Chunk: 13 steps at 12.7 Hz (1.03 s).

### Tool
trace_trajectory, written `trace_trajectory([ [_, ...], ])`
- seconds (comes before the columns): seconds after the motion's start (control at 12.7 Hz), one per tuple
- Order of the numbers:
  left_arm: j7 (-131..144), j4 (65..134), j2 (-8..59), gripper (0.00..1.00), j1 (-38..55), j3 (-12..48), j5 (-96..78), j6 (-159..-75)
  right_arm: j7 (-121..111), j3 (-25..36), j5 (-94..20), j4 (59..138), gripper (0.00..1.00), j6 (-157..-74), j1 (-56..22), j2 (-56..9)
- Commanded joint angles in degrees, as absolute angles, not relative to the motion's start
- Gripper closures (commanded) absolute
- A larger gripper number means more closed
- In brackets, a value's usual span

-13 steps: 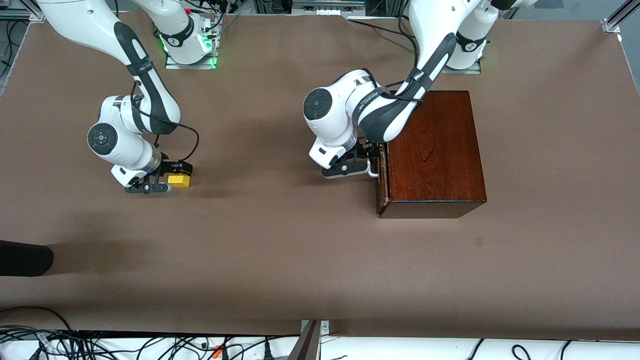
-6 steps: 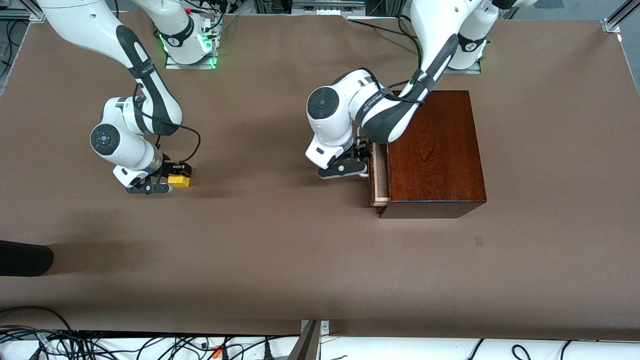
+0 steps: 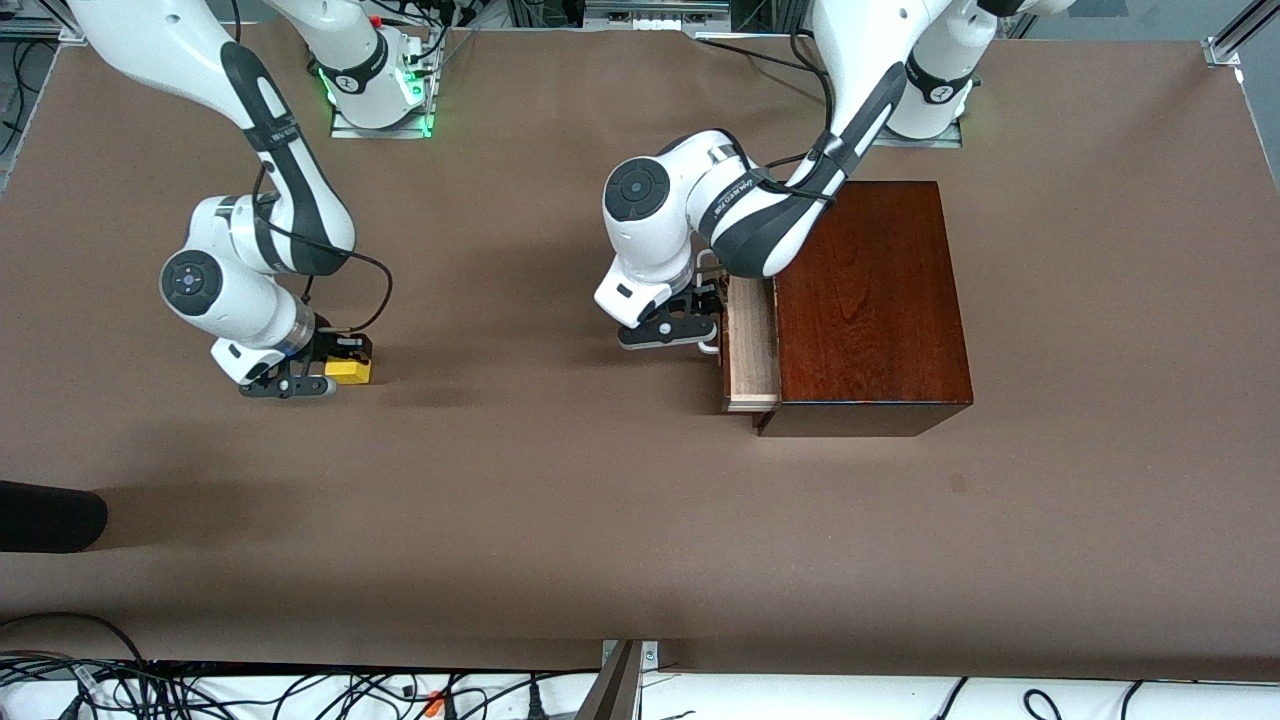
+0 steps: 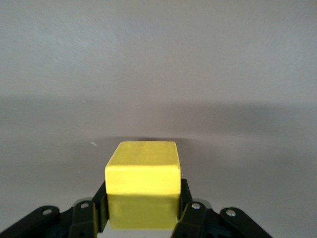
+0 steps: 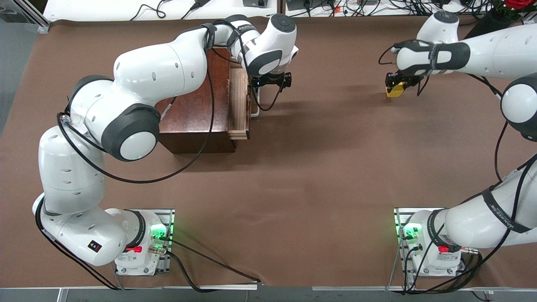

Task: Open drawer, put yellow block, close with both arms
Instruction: 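Pull the drawer open with the left gripper while the right gripper lifts cube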

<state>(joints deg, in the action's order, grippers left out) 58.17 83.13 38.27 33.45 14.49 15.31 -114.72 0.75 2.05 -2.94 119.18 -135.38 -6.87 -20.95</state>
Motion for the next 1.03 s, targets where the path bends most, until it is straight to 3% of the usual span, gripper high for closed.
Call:
trace_trajectory([
  [0.0, 60.03, 79.20, 41.48, 0.00, 35.59, 15.38, 7.92, -118.56, -0.35, 1.93, -3.78, 114.97, 0.70, -129.12, -6.77, -19.95],
  [0.24, 62.04, 77.26, 42.80, 0.00, 36.65, 15.38, 7.91, -119.27, -0.62, 2.02, -3.78, 112.78, 0.70, -125.80, -6.77, -17.41],
  [0.47, 62.14, 77.08, 43.24, 0.00, 36.74, 15.38, 7.91, -119.88, -0.26, 1.85, -3.78, 100.94, 0.70, -111.93, -6.85, -16.96],
  [0.95, 61.79, 77.08, 43.24, 0.00, 36.74, 15.38, 8.00, -121.20, -0.70, 1.85, -3.69, 85.45, 0.68, -95.03, -6.94, -16.96],
])
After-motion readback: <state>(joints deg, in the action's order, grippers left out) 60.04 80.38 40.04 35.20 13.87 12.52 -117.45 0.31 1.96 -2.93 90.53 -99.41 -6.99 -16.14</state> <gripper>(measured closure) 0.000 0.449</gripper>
